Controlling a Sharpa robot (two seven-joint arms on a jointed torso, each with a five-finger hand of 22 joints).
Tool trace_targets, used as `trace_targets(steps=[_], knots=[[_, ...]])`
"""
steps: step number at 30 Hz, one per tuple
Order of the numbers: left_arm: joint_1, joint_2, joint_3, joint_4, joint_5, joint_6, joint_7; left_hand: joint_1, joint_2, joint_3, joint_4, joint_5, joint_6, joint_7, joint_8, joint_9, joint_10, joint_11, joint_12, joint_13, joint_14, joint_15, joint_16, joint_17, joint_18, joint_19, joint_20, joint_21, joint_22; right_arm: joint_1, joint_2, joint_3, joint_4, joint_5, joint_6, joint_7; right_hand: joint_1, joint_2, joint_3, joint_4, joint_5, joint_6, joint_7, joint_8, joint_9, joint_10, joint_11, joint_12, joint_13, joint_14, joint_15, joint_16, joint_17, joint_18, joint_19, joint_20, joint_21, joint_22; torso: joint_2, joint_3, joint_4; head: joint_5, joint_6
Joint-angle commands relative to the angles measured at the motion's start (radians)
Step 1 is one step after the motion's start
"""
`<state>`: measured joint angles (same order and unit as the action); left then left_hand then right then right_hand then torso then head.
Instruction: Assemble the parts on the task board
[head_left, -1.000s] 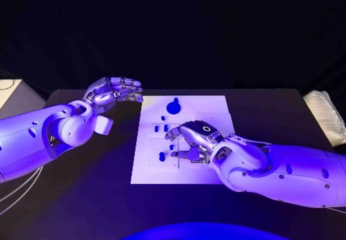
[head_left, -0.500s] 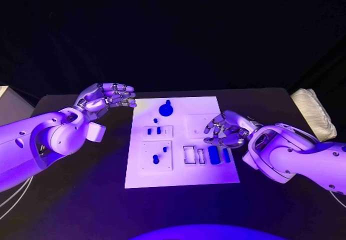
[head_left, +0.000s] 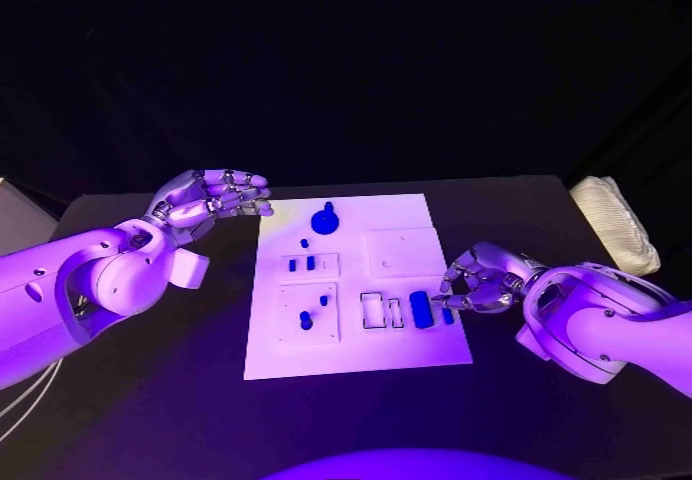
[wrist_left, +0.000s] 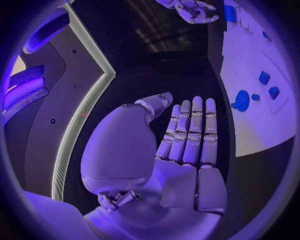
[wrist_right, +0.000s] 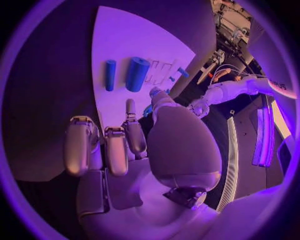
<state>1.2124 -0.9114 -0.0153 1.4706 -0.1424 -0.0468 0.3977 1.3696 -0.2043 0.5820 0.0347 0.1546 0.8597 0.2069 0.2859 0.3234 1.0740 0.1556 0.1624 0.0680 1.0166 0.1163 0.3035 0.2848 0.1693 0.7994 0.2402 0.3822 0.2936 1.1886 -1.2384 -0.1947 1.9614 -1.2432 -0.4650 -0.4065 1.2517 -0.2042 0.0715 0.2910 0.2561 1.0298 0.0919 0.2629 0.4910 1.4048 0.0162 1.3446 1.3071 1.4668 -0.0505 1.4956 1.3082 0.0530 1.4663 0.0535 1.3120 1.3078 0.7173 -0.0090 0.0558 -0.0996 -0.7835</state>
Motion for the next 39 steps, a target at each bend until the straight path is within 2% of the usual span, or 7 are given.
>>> trace_targets(steps=[1,10,15,24,31,34,39], knots=[[-0.001,0.001,0.001,0.007,-0.010,0.041,0.020,-0.011,-0.001,-0.007,0.002,0.003,-0.006,0.000,-0.006,-0.002,-0.008,0.001,-0.004,0.001,-0.007,0.002,-0.003,0.001,0.004,-0.006,0.001,-0.005,-0.004,-0.012,0.009,-0.001,-0.001,-0.124,0.029,-0.094,-0.013,0.016,-0.050,0.001,0.004,-0.011,0.002,0.012,0.014,0.005,0.001,0.008,0.037,0.070,-0.003,0.006,0.078,-0.011,0.059,-0.004,0.011,0.198,-0.002,-0.0009,0.0001,0.000,-0.002],[-0.003,-0.004,0.001,0.013,-0.013,0.043,0.024,-0.015,-0.002,-0.009,0.004,0.002,-0.007,0.000,-0.006,-0.002,-0.008,0.001,-0.004,0.002,-0.007,0.002,-0.002,0.003,0.006,-0.004,0.002,-0.008,-0.005,-0.047,0.058,-0.003,-0.017,-0.205,0.007,-0.131,-0.018,0.033,-0.095,0.003,0.001,-0.015,0.001,0.021,0.027,0.002,0.000,0.002,0.038,0.071,-0.003,0.008,0.084,-0.012,0.060,-0.004,0.020,0.202,0.001,-0.0003,-0.0010,-0.001,0.002],[-0.003,-0.004,0.001,0.015,-0.013,0.043,0.023,-0.016,-0.001,-0.010,0.006,0.003,-0.007,0.000,-0.006,-0.002,-0.008,0.001,-0.004,0.002,-0.007,0.002,-0.001,0.004,0.008,0.000,0.002,-0.007,-0.006,-0.059,0.091,-0.003,-0.035,-0.222,0.004,-0.138,-0.019,0.039,-0.102,0.003,0.001,-0.016,0.001,0.022,0.029,0.002,0.000,0.001,0.039,0.071,-0.003,0.008,0.084,-0.012,0.060,-0.004,0.020,0.203,0.001,-0.0007,0.0014,-0.002,-0.002],[-0.003,-0.006,0.001,0.015,-0.013,0.042,0.019,-0.017,0.000,-0.010,0.006,0.003,-0.007,0.001,-0.006,-0.002,-0.008,0.001,-0.004,0.002,-0.007,0.001,0.000,0.005,0.010,0.004,0.002,-0.007,-0.006,-0.084,0.146,-0.003,-0.065,-0.226,0.016,-0.134,-0.041,0.059,-0.133,0.004,0.012,-0.010,-0.003,0.034,0.040,0.015,-0.003,0.015,0.059,0.073,-0.005,0.013,0.097,-0.014,0.062,-0.004,0.031,0.207,0.001,0.0007,-0.0004,0.008,-0.011],[-0.003,-0.008,0.001,0.016,-0.013,0.043,0.017,-0.017,0.000,-0.010,0.006,0.003,-0.007,0.001,-0.006,-0.002,-0.008,0.001,-0.004,0.002,-0.007,0.001,0.000,0.005,0.010,0.004,0.002,-0.007,-0.006,-0.095,0.181,-0.003,-0.095,-0.253,0.038,-0.160,-0.048,0.078,-0.143,0.003,0.020,0.002,-0.009,0.049,0.050,0.024,-0.008,0.024,0.071,0.074,-0.008,0.017,0.106,-0.015,0.063,-0.007,0.040,0.211,0.000,-0.0015,-0.0007,0.009,-0.014],[-0.003,-0.009,0.001,0.016,-0.013,0.043,0.016,-0.017,0.000,-0.010,0.006,0.003,-0.007,0.001,-0.006,-0.002,-0.008,0.001,-0.004,0.002,-0.007,0.001,0.000,0.005,0.010,0.004,0.002,-0.007,-0.006,-0.096,0.190,-0.003,-0.102,-0.259,0.038,-0.166,-0.033,0.085,-0.140,0.001,0.031,0.001,-0.011,0.052,0.053,0.024,-0.010,0.025,0.074,0.075,-0.010,0.018,0.110,-0.016,0.064,-0.008,0.044,0.212,-0.001,-0.0015,-0.0014,0.009,-0.015],[-0.003,-0.010,0.001,0.016,-0.013,0.044,0.015,-0.016,0.000,-0.010,0.006,0.003,-0.006,0.001,-0.006,-0.002,-0.008,0.001,-0.004,0.002,-0.007,0.001,0.000,0.005,0.011,0.007,0.002,-0.007,-0.006,-0.099,0.197,-0.003,-0.104,-0.264,-0.008,-0.162,0.023,0.110,-0.114,-0.001,0.088,0.004,-0.017,0.061,0.058,0.034,-0.015,0.034,0.088,0.077,-0.015,0.022,0.120,-0.018,0.066,-0.013,0.057,0.216,-0.002,-0.0014,-0.0008,0.010,-0.015]])
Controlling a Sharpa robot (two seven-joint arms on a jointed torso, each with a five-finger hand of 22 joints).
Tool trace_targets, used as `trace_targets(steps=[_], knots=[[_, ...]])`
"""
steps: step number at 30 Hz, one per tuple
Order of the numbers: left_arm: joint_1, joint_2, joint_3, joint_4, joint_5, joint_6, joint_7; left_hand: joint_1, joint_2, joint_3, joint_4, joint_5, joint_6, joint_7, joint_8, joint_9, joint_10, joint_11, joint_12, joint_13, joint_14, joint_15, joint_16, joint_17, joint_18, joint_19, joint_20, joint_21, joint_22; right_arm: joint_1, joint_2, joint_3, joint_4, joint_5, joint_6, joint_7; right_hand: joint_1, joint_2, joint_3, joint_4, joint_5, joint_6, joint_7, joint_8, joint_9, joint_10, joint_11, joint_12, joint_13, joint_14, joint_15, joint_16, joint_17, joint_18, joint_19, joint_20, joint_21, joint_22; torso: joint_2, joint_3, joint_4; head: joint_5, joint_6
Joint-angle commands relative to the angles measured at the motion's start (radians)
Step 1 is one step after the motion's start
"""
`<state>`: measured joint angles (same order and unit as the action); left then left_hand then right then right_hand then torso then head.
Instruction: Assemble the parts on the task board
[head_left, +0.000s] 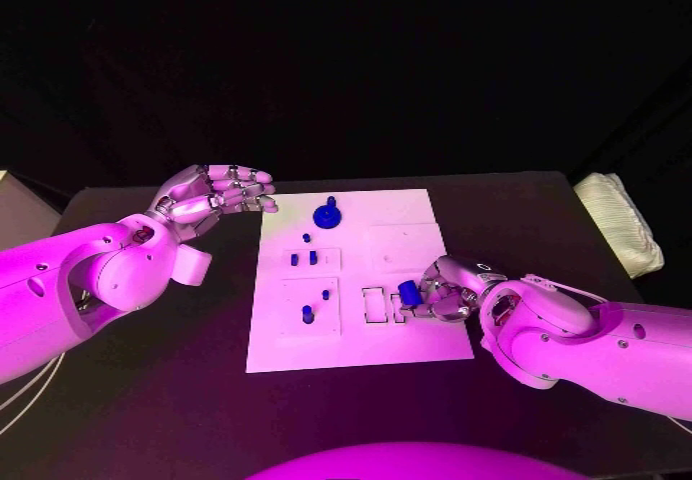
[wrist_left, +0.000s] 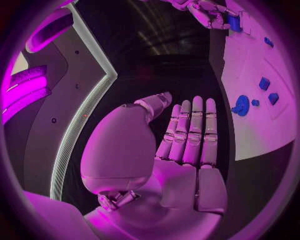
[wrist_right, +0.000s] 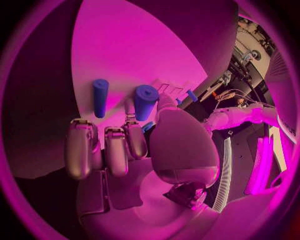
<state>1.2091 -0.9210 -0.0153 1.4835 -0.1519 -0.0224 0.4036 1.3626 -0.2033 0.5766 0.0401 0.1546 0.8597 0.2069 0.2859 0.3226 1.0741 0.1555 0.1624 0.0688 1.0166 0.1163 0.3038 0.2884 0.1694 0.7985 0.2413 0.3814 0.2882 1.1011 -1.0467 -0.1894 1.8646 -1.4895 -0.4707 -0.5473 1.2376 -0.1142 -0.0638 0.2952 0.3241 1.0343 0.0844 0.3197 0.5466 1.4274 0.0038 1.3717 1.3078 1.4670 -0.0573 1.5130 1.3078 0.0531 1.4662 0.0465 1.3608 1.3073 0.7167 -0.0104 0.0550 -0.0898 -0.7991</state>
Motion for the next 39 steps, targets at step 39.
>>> trace_targets(steps=[39], knots=[[0.000,0.004,0.000,0.000,-0.004,0.023,-0.008,-0.010,-0.001,-0.006,0.002,0.003,-0.008,0.003,-0.008,-0.002,-0.011,0.003,-0.005,0.001,-0.011,0.002,0.000,0.003,0.011,0.013,0.002,-0.009,-0.003,0.042,0.051,0.001,0.053,0.204,0.075,-0.024,-0.091,0.050,0.107,-0.001,0.019,0.057,-0.034,0.034,0.000,0.076,-0.025,0.079,0.169,0.087,-0.026,0.026,0.178,-0.031,0.080,-0.023,0.086,0.235,0.000,-0.0011,0.0017,0.001,-0.001]])
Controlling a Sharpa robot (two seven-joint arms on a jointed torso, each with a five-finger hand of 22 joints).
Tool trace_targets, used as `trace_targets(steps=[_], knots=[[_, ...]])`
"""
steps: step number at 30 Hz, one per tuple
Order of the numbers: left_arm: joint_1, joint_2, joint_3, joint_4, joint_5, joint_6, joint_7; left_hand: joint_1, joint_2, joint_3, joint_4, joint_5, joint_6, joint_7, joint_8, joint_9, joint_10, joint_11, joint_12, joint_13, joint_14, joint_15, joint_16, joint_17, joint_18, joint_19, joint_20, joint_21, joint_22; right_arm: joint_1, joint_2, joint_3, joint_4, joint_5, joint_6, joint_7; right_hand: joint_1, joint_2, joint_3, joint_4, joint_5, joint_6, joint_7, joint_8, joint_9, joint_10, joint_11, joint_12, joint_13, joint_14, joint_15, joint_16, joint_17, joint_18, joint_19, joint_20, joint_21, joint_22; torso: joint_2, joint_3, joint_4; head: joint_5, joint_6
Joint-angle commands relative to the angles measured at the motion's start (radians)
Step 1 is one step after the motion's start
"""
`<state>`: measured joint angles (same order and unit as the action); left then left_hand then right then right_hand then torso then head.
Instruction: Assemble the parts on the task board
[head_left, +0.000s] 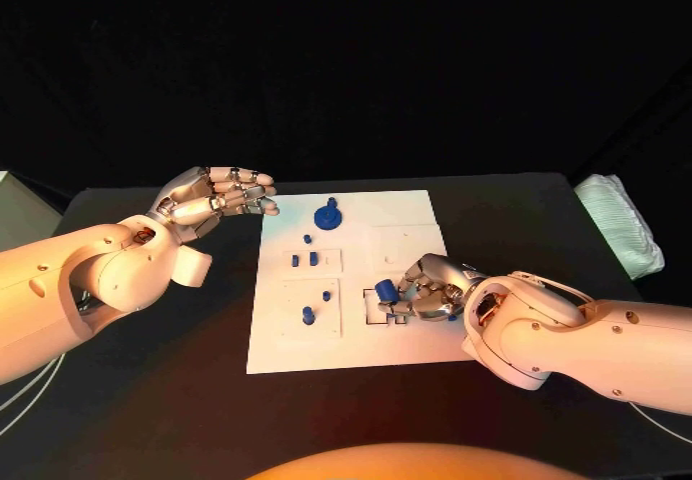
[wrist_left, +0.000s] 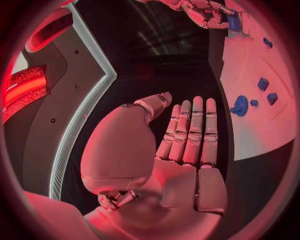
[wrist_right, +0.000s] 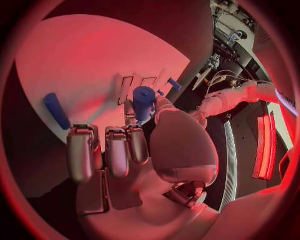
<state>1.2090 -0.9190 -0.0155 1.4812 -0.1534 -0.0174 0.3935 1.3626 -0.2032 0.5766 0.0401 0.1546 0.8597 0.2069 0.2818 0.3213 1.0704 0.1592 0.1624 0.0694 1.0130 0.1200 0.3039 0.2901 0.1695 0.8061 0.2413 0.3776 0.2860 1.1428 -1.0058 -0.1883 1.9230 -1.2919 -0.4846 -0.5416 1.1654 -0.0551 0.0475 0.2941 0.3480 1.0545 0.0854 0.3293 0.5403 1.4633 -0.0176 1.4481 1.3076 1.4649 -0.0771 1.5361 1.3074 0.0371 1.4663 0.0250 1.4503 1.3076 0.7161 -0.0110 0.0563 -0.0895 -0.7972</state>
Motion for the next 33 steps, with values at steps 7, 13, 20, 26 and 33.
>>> trace_targets(steps=[7,13,20,26,33], knots=[[0.000,0.001,0.001,0.003,-0.002,0.018,0.000,-0.010,-0.001,-0.006,0.003,0.003,-0.009,0.003,-0.004,-0.001,-0.008,-0.001,-0.006,0.001,-0.008,-0.001,0.000,0.002,0.011,0.006,0.002,-0.006,-0.001,0.000,0.032,0.000,-0.015,-0.013,0.089,-0.051,-0.040,-0.005,-0.009,0.000,-0.003,0.040,-0.036,0.028,0.007,0.045,-0.005,0.009,0.175,0.090,-0.007,0.005,0.182,-0.016,0.081,-0.001,0.001,0.235,0.001,0.0003,-0.0020,0.004,-0.003],[0.000,0.000,0.001,0.004,-0.005,0.022,-0.007,-0.011,-0.001,-0.006,0.004,0.003,-0.009,0.003,-0.005,-0.001,-0.009,0.000,-0.006,0.001,-0.009,-0.001,0.000,0.002,0.011,0.007,0.003,-0.007,-0.002,0.000,0.045,0.000,-0.022,-0.037,0.080,-0.059,-0.048,-0.002,-0.011,0.000,-0.001,0.041,-0.037,0.030,0.007,0.047,-0.005,0.012,0.178,0.090,-0.007,0.005,0.184,-0.017,0.082,-0.002,0.007,0.237,0.000,-0.0004,-0.0014,0.004,-0.003],[0.000,0.000,0.001,0.004,-0.006,0.022,-0.009,-0.011,-0.001,-0.006,0.004,0.003,-0.009,0.003,-0.005,-0.001,-0.009,0.000,-0.006,0.001,-0.009,-0.001,0.000,0.002,0.011,0.007,0.003,-0.007,-0.002,0.000,0.064,0.000,-0.036,-0.053,0.071,-0.061,-0.050,-0.001,-0.011,0.000,0.000,0.041,-0.038,0.031,0.007,0.047,-0.005,0.012,0.178,0.090,-0.008,0.005,0.183,-0.017,0.082,-0.002,0.008,0.237,0.000,0.0007,-0.0011,0.004,-0.001],[0.000,-0.001,0.001,0.004,-0.006,0.020,-0.010,-0.012,0.000,-0.006,0.005,0.003,-0.009,0.004,-0.005,-0.001,-0.009,0.000,-0.007,0.001,-0.010,0.000,0.000,0.003,0.011,0.007,0.003,-0.007,-0.003,-0.001,0.076,0.000,-0.050,-0.068,0.065,-0.064,-0.068,-0.004,-0.020,0.000,-0.006,0.041,-0.038,0.034,0.008,0.047,-0.006,0.011,0.178,0.090,-0.008,0.005,0.184,-0.017,0.082,-0.002,0.007,0.237,0.001,0.0001,-0.0008,0.005,-0.004],[0.000,-0.002,0.001,0.005,-0.006,0.018,-0.011,-0.012,0.000,-0.006,0.005,0.003,-0.009,0.004,-0.005,-0.001,-0.009,0.000,-0.007,0.001,-0.010,0.000,0.000,0.003,0.011,0.007,0.003,-0.007,-0.003,-0.002,0.082,0.000,-0.058,-0.099,0.053,-0.068,-0.161,0.001,-0.096,0.001,-0.158,0.037,-0.037,0.050,0.016,0.045,-0.005,0.002,0.179,0.090,-0.007,0.005,0.184,-0.016,0.080,-0.002,0.004,0.236,0.001,0.0001,-0.0016,0.004,-0.004]])
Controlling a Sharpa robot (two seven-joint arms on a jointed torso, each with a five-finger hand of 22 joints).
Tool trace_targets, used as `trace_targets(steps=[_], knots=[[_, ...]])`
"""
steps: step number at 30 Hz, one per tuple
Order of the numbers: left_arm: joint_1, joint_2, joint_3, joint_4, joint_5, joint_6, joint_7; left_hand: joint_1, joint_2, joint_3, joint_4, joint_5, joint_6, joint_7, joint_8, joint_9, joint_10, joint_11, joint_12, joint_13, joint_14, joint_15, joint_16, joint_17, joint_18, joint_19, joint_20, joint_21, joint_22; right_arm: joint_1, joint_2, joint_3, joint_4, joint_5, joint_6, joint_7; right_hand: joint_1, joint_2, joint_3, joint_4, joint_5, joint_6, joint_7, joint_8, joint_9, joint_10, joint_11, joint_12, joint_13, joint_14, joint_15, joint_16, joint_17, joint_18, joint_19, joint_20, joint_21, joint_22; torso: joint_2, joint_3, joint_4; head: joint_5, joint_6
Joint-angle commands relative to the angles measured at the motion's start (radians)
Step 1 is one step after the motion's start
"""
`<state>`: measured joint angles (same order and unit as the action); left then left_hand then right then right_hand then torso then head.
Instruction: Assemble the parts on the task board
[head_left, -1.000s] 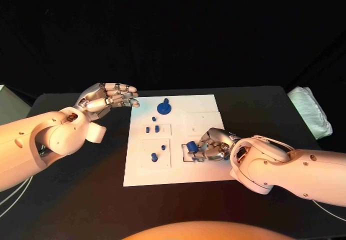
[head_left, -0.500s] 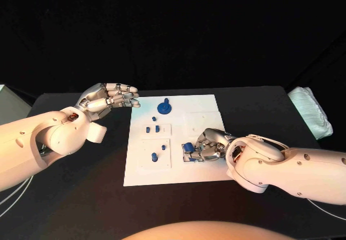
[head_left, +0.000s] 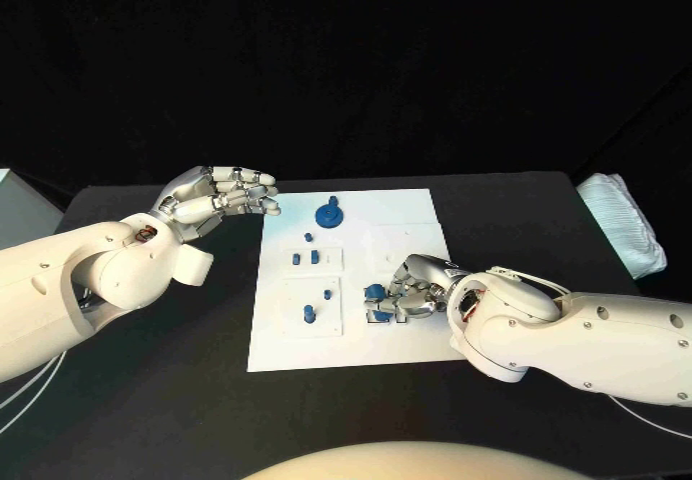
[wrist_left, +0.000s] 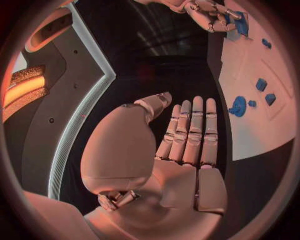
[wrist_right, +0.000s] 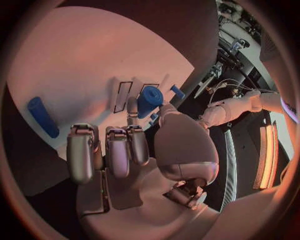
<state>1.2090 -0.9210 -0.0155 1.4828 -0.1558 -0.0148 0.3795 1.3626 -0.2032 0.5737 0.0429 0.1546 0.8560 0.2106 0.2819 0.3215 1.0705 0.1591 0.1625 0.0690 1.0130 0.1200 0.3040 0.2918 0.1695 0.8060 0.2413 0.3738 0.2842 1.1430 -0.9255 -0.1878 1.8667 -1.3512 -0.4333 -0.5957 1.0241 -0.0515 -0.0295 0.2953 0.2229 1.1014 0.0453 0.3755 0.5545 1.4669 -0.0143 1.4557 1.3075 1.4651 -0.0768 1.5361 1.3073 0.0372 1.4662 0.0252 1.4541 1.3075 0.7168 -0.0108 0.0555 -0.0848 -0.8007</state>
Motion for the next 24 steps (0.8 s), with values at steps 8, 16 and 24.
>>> trace_targets(steps=[8,16,24], knots=[[0.000,-0.001,0.001,0.003,-0.004,0.014,0.003,-0.012,0.002,-0.003,0.003,0.003,-0.006,0.000,-0.005,-0.002,-0.010,0.000,-0.007,0.001,-0.010,0.000,0.000,0.001,0.011,0.008,0.003,-0.005,-0.002,-0.002,-0.005,0.000,0.007,-0.060,0.011,-0.005,-0.092,-0.037,-0.090,0.003,-0.122,-0.022,0.006,0.014,0.005,0.034,-0.005,-0.023,0.172,0.089,-0.005,0.003,0.182,-0.015,0.078,0.000,-0.007,0.234,-0.001,0.0008,-0.0018,0.000,-0.002],[0.000,-0.001,0.001,0.003,-0.004,0.014,0.001,-0.012,0.002,-0.003,0.003,0.003,-0.006,0.000,-0.005,-0.002,-0.010,0.000,-0.007,0.001,-0.010,0.000,0.000,0.001,0.011,0.008,0.003,-0.005,-0.002,-0.004,-0.035,0.000,0.034,-0.060,0.001,0.039,-0.036,-0.024,-0.074,-0.002,-0.093,-0.030,0.008,0.017,0.005,0.031,-0.003,-0.031,0.170,0.089,-0.004,0.003,0.182,-0.014,0.077,0.002,-0.010,0.233,-0.001,0.0007,-0.0013,0.000,-0.002],[0.000,-0.002,0.001,0.002,-0.004,0.014,0.001,-0.012,0.003,-0.002,0.004,0.003,-0.006,0.000,-0.005,-0.002,-0.010,0.000,-0.007,0.001,-0.011,0.000,0.000,0.002,0.012,0.009,0.003,-0.006,-0.003,-0.005,-0.074,0.000,0.052,-0.029,-0.026,0.123,0.153,-0.020,-0.071,-0.006,-0.085,-0.044,0.010,0.021,0.002,0.029,-0.002,-0.040,0.170,0.090,-0.002,0.004,0.188,-0.015,0.078,0.003,-0.003,0.235,-0.001,0.0006,-0.0019,0.000,-0.003]])
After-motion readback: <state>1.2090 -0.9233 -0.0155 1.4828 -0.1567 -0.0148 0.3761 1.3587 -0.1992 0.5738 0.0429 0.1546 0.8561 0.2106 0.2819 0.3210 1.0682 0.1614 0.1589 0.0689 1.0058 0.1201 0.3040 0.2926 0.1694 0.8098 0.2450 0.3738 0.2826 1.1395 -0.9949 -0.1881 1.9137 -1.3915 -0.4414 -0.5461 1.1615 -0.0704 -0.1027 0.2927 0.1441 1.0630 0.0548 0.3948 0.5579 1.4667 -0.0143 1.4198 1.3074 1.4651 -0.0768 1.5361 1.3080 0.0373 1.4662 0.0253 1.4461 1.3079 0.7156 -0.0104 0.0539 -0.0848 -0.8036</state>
